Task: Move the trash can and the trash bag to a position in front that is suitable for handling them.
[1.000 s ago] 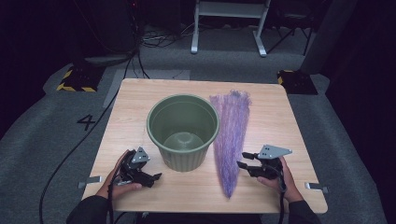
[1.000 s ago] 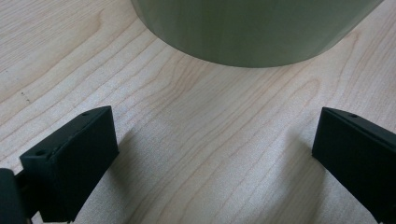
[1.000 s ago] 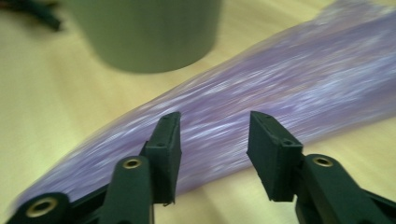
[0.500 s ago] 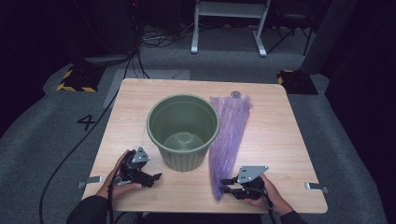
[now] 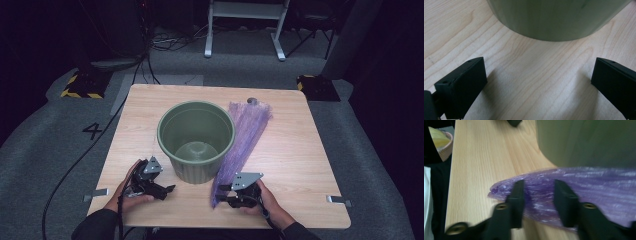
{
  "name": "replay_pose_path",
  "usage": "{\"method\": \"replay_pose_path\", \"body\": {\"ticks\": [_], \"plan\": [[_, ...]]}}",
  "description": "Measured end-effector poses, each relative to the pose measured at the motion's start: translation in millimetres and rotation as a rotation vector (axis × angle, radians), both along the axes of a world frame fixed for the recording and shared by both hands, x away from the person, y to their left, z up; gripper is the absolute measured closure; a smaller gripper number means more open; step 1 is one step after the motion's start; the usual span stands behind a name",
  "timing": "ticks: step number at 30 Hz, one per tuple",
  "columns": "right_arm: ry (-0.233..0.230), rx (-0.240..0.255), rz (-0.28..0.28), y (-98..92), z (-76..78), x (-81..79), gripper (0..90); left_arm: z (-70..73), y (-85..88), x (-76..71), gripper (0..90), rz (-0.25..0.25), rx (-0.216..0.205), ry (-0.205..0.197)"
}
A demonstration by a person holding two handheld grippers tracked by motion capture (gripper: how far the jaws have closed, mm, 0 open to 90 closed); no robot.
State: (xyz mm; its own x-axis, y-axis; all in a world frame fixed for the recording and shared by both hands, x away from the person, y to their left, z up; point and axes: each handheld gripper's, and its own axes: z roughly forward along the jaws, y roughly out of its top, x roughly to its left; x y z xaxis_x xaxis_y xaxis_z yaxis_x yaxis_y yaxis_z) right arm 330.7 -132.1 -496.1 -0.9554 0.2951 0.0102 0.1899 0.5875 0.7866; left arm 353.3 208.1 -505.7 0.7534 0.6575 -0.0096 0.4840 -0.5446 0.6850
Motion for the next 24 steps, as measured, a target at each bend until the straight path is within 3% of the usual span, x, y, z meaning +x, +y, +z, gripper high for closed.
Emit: {"method": "replay_pose_path", "body": {"ticks": [1,5,7,10,12,13,15,18,22,24], "plan": [[0.000,0.000,0.000,0.0,0.0,0.0,55.4,0.0,0.0,0.0,0.0,0.000,0.000,0.000],[-0.017,0.013,-0.018,-2.7,10.0,1.8,36.9,0.1,-2.2,2.8,0.0,-0.001,0.001,-0.002],[-0.041,0.021,-0.067,-10.5,16.2,1.4,28.3,0.1,-2.2,2.8,0.0,-0.002,0.001,-0.002],[-0.091,0.055,-0.139,-33.4,30.7,5.5,24.2,0.0,-2.3,2.8,0.0,-0.001,0.000,-0.003],[-0.102,0.056,-0.158,-38.3,34.0,7.8,23.9,0.1,-2.2,2.8,0.0,-0.002,0.001,-0.002],[-0.131,0.063,-0.210,-46.5,39.9,14.5,23.2,0.1,-2.2,2.8,0.0,-0.002,0.001,-0.002],[-0.132,0.062,-0.226,-48.9,41.3,18.3,21.9,0.0,-2.3,2.8,0.0,-0.001,0.000,-0.003],[-0.132,0.030,-0.278,-54.7,40.4,39.2,20.0,0.0,-2.3,2.8,0.0,-0.001,0.000,-0.003],[-0.099,-0.021,-0.301,-52.3,31.9,64.8,17.6,-0.1,-2.3,2.8,0.0,-0.001,0.000,-0.004],[-0.068,-0.012,-0.312,-50.6,27.3,77.8,17.6,0.0,-2.3,2.8,0.0,-0.001,0.000,-0.003]]}}
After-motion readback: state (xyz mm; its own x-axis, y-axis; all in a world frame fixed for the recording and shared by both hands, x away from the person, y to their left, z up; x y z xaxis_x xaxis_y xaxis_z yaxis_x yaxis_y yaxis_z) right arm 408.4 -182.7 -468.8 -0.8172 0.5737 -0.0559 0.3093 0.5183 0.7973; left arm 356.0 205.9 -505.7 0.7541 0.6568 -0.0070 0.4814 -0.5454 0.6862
